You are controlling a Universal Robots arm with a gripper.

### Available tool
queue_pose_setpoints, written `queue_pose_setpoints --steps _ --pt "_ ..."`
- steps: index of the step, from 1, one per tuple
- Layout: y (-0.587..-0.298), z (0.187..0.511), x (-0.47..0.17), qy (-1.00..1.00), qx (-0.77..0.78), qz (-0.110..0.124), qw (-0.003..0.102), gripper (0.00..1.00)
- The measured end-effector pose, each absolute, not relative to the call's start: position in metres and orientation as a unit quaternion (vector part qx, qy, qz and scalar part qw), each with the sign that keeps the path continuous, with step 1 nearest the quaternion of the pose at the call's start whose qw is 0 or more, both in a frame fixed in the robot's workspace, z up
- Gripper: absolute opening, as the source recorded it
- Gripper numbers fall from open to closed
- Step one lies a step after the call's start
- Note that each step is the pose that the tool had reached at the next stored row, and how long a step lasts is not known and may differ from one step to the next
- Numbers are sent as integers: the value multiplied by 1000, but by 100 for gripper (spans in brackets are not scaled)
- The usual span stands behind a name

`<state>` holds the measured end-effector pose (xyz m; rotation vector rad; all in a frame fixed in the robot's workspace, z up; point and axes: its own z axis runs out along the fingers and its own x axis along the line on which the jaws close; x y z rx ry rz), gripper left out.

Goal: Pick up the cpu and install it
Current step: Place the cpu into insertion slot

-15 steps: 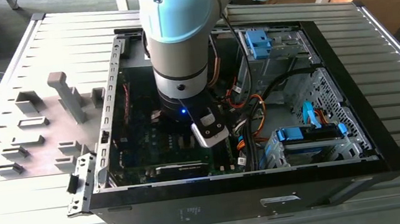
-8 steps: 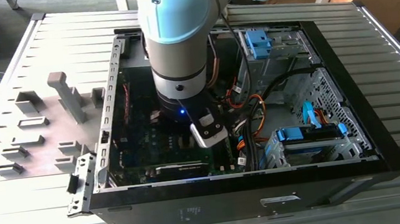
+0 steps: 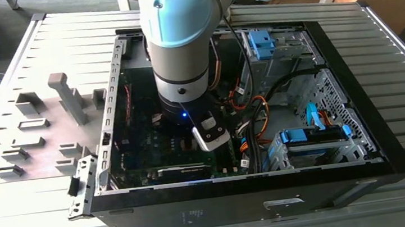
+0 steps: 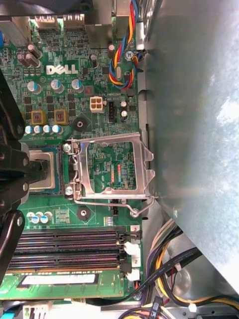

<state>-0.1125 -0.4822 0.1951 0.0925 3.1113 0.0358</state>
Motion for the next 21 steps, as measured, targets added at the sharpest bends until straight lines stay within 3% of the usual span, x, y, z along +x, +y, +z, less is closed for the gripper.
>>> queue_pose_setpoints --steps 21 --pt "-482 194 -112 999 30 12 14 11"
